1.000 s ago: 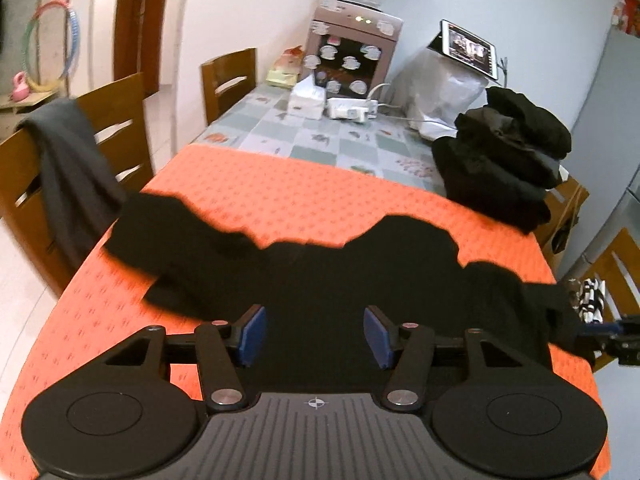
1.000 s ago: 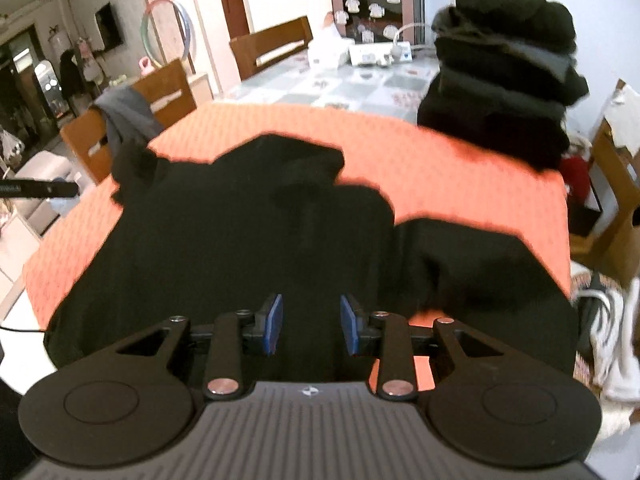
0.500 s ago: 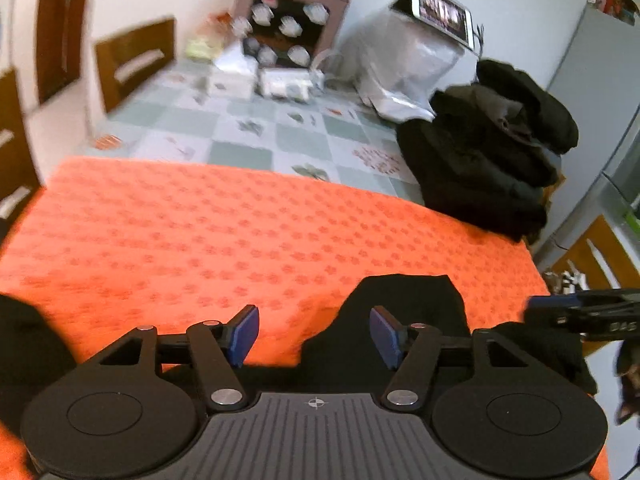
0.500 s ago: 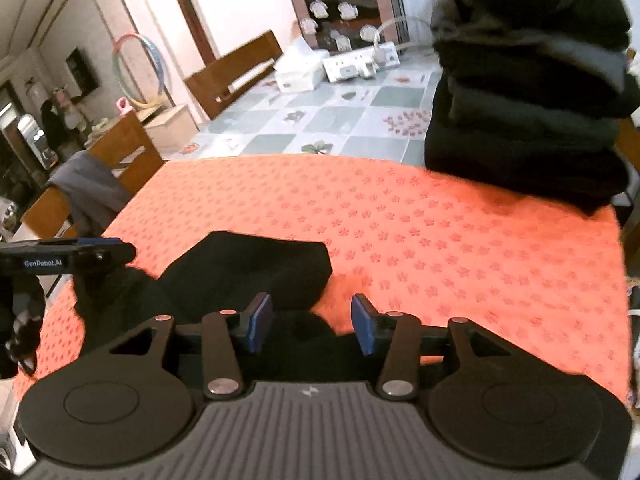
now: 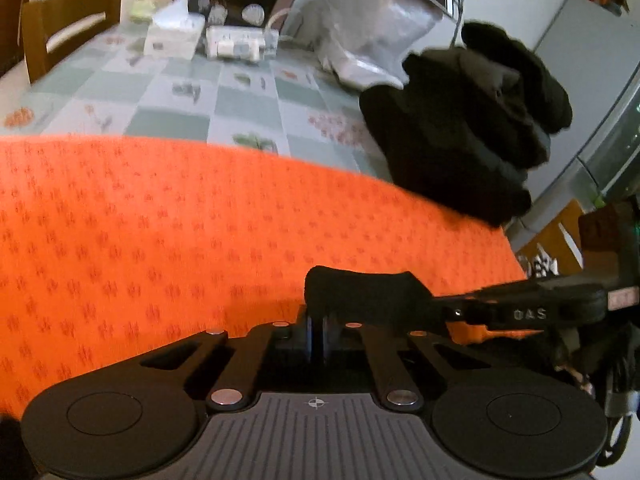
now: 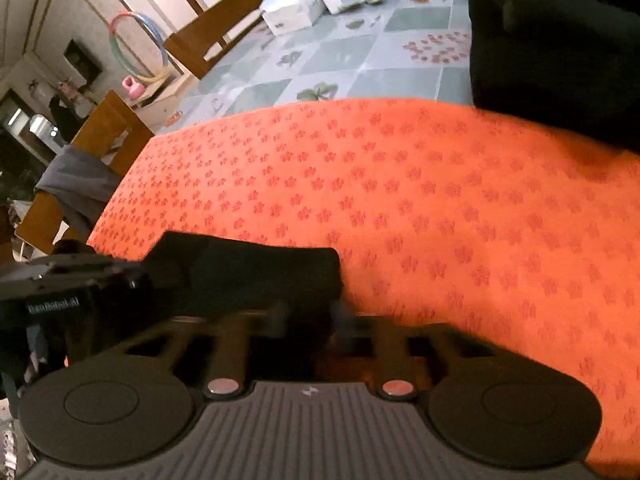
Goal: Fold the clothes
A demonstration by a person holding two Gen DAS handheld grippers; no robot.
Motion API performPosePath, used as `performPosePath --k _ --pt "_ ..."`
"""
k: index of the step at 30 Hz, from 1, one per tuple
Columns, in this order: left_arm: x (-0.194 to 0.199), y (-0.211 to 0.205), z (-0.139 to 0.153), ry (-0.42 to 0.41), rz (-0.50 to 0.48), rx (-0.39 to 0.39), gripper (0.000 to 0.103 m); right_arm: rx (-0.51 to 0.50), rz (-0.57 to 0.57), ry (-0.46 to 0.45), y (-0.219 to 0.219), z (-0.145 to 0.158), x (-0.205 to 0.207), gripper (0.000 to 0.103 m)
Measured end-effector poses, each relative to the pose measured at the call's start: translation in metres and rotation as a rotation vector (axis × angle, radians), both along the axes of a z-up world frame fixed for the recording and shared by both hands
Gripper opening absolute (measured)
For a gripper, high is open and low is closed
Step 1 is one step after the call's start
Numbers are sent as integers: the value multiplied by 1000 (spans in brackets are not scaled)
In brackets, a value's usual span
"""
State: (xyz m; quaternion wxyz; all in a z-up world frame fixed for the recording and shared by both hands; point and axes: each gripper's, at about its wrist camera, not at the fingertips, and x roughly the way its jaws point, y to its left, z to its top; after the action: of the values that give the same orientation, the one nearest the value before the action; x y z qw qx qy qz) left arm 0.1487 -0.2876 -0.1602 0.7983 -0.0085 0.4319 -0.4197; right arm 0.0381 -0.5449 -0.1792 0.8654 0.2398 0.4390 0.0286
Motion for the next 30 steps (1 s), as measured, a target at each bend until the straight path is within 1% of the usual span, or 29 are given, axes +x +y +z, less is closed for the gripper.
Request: performPosePath --k 2,6,8,10,14,16,18,19,21,23,24,25,26,27,29,30 --pt "9 -5 11 -34 10 -15 7 -5 -12 -58 -4 12 1 8" --pt "23 -20 37 -101 5 -67 7 -75 -77 -183 -13 47 4 7" --pt "27 -29 42 -115 -8 -70 7 -98 -81 -210 -14 57 7 7" --pt "24 -29 44 -123 -17 -85 7 -126 -72 -226 -11 60 4 7" --pt "-1 -9 54 -192 -52 -117 8 -195 -46 -286 2 68 -22 8" --pt "-18 5 58 -203 -85 -136 8 -214 -19 -330 10 73 -44 8" --pt "-39 19 62 -222 -133 -126 9 -230 23 -354 19 77 -67 8" --pt "-53 27 63 -222 -157 -115 9 -231 48 -351 25 77 -79 8" --pt "-73 39 61 -189 -191 -98 9 -229 97 -342 38 77 -102 8" --pt "-92 51 54 -152 -215 -71 9 -207 135 -314 50 73 -123 8" --pt "-100 55 46 -121 -221 -51 10 -197 152 -294 57 69 -134 8" --pt "-107 60 39 -88 -227 -30 10 -193 167 -264 63 62 -142 9" --pt "-114 64 30 -67 -233 -2 13 -188 183 -234 70 56 -151 9" --pt "-120 67 22 -47 -239 26 14 -186 198 -203 76 50 -159 12" --pt "-135 75 7 -32 -249 99 16 -197 229 -131 88 38 -170 13" --pt "-140 79 5 -25 -248 111 20 -206 241 -96 93 33 -176 13"
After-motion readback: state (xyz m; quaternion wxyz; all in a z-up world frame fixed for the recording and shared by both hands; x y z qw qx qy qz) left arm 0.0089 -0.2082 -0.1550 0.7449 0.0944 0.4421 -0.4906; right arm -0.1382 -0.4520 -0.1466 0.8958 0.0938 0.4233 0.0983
